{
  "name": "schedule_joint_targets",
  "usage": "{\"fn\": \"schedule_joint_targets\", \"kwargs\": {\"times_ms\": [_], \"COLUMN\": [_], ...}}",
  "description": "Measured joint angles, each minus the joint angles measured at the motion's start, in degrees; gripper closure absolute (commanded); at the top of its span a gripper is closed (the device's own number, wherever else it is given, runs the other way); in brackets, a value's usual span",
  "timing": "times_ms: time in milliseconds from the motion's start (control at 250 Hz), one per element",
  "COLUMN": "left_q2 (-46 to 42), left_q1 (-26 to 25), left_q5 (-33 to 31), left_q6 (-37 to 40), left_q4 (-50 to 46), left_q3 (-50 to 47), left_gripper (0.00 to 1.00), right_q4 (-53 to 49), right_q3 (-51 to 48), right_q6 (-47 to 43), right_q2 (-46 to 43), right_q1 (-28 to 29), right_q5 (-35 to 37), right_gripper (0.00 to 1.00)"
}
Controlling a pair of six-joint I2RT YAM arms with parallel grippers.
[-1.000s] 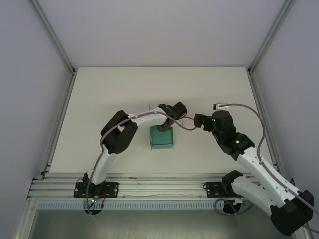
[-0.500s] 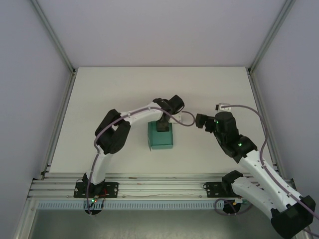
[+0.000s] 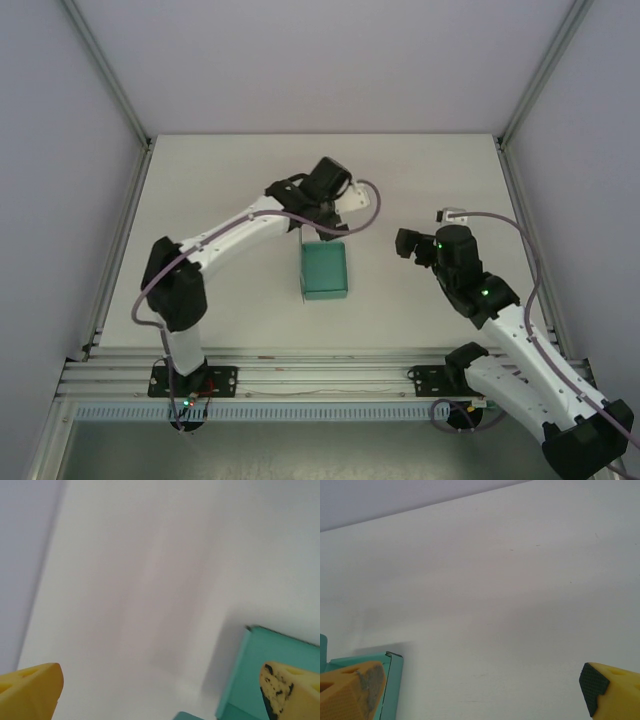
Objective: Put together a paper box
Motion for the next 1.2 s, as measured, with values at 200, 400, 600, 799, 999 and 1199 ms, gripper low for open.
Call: {"fn": "schedule_joint_targets", "kwargs": {"times_ms": [200,400,600,799,999,1199], "left_q2": [-12.6,-24.8,-28.3,-31.9,-32.3,-32.2], "left_q1": [8.7,20.4,22.6,25.9,26.9,26.9], "left_q5": [-0.3,-0.4,-0.7,-3.0,-3.9,-4.1], "left_q6": [-20.8,-41.3,-50.4,-54.6,-55.9,-56.2], "left_q4": [10.4,17.2,16.9,16.6,17.1,16.9], "left_q3": [-7.4,-25.7,-40.0,-44.8,-45.6,-46.2], "left_gripper": [0.00,0.00,0.00,0.00,0.00,0.00], "right_q4": [4.2,3.3,-4.7,-14.2,-16.0,-13.5], "right_q3": [0.0,9.1,29.9,45.5,49.3,48.9], "right_q6": [-12.2,-29.5,-48.0,-56.5,-57.0,-52.9], "right_q2": [8.3,27.8,48.7,65.9,72.8,73.9], "right_q1": [-0.1,0.5,6.0,10.1,11.7,11.7], "right_q5": [-12.6,-26.5,-30.4,-28.5,-24.8,-20.4], "right_gripper": [0.00,0.01,0.11,0.26,0.54,0.73]}}
